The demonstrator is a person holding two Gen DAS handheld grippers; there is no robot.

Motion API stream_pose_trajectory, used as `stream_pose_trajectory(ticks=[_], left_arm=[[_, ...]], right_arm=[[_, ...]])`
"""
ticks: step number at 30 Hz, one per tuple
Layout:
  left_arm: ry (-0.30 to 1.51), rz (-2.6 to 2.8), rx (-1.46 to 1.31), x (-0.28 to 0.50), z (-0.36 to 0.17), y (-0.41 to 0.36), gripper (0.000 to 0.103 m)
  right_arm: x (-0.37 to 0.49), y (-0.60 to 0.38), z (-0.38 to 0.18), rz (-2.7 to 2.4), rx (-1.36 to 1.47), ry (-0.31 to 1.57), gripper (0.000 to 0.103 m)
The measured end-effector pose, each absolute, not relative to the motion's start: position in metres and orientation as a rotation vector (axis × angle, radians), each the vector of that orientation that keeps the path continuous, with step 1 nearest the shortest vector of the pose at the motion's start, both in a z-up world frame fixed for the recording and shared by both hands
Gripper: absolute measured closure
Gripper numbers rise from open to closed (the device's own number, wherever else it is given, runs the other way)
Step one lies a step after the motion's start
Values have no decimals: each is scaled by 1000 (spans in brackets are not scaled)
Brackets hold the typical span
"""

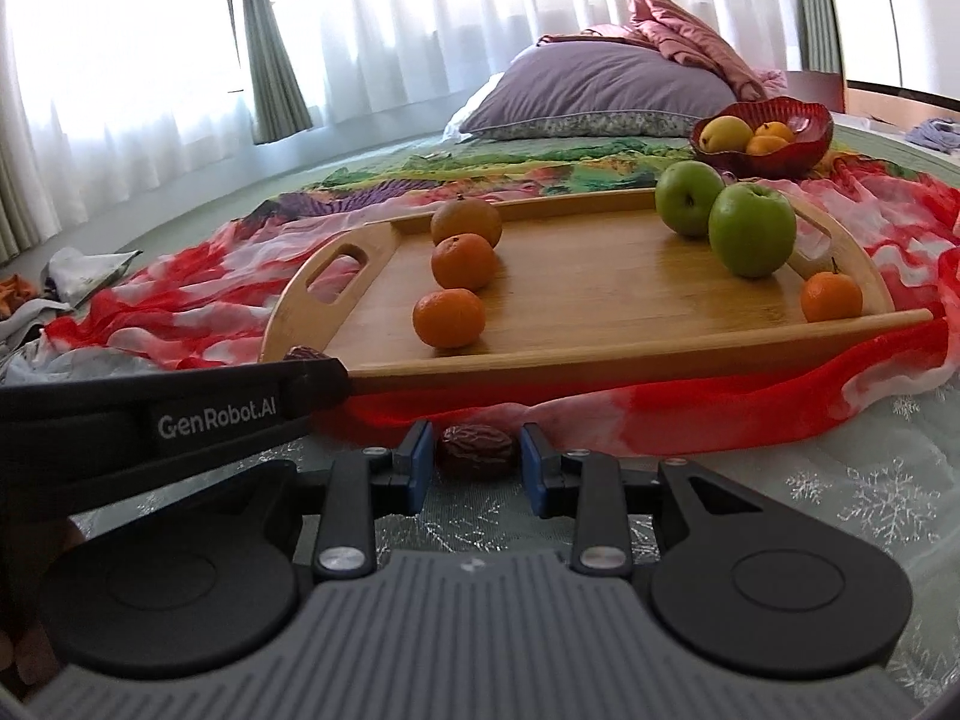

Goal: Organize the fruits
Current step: 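Grasp a brown date with the left gripper while the right grasps the other date, then carry both dates over the tray rim onto the tray with both grippers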

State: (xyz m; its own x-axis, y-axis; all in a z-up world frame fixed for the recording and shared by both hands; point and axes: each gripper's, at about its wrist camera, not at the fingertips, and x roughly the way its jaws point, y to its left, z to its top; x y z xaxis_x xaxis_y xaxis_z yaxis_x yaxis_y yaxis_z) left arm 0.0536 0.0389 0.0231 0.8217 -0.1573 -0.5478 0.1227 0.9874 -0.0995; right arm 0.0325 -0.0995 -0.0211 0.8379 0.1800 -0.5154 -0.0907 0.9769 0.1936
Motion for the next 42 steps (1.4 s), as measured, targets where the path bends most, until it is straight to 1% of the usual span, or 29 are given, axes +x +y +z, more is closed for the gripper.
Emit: stream_pose_trajectory(ticks=[6,14,22,42], left_arm=[[576,-148,-68,56,27,39,78],[564,-157,-59,59,32,34,77],[581,-139,-50,71,38,25,78],[611,-103,-41,129,43,23,78]], right_arm=[[31,-98,-20,137,163,553,69],[25,-106,-11,120,156,526,69],[26,-115,6,95,105,448,68],[75,-147,23,13,8,384,68]])
